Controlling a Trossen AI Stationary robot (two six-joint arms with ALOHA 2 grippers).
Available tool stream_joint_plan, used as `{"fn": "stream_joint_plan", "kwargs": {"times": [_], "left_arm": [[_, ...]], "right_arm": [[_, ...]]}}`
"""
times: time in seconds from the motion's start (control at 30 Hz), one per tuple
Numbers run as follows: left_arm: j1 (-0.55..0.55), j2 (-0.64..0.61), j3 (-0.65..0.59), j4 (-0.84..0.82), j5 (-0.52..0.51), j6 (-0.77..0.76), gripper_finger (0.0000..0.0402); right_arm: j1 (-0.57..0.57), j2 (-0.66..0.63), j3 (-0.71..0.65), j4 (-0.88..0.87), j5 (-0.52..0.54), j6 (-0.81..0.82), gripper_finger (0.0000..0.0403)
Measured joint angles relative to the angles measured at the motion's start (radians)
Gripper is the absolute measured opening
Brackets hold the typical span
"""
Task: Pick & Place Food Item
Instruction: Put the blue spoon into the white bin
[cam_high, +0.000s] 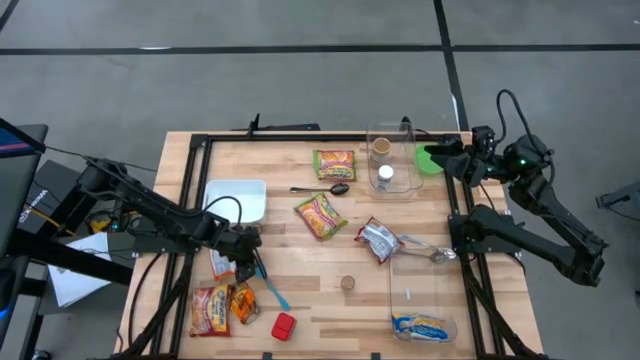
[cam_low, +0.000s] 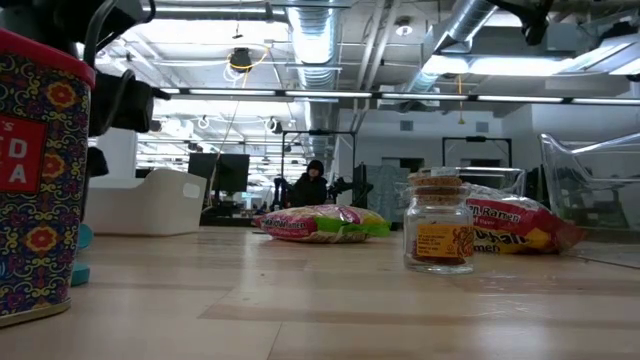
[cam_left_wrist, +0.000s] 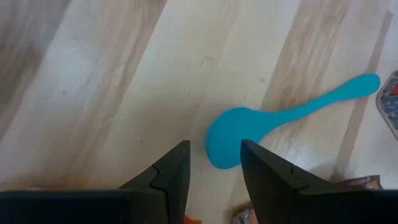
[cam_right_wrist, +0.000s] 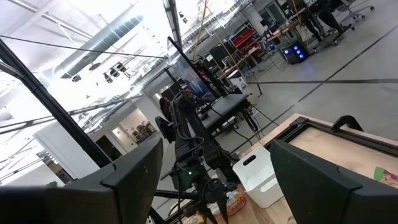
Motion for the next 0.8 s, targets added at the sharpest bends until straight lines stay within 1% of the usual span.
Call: {"fn": "stream_joint_plan", "kwargs": {"times": [0.07,0.2,0.27,0.47,0.6,0.8], "left_arm": [[0.0,0.0,-0.012,0.017,0.006,-0.016,0.0136],[0.0,0.0,-0.039,0.089,0.06,-0.026,0.0136],[0.0,0.0,-0.051,0.118,0.071,-0.042,0.0136],[0.0,0.0,-0.087,0.131,0.059,-0.094,0.0136],[0.0,0.0,-0.094,0.19,0.055,-0.095,0.0136],[0.0,0.008,-0.094,0.197,0.053,-0.094,0.0136]], "right_arm": [[0.0,0.0,0.0,-0.008,0.0,0.0,0.0291],[0.0,0.0,0.0,-0.024,0.0,-0.001,0.0291],[0.0,0.0,0.0,-0.026,0.0,-0.001,0.0291],[0.0,0.0,0.0,-0.026,0.0,-0.003,0.0291],[0.0,0.0,0.0,-0.027,0.0,-0.003,0.0291],[0.0,0.0,0.0,-0.028,0.0,-0.008,0.0291]]}}
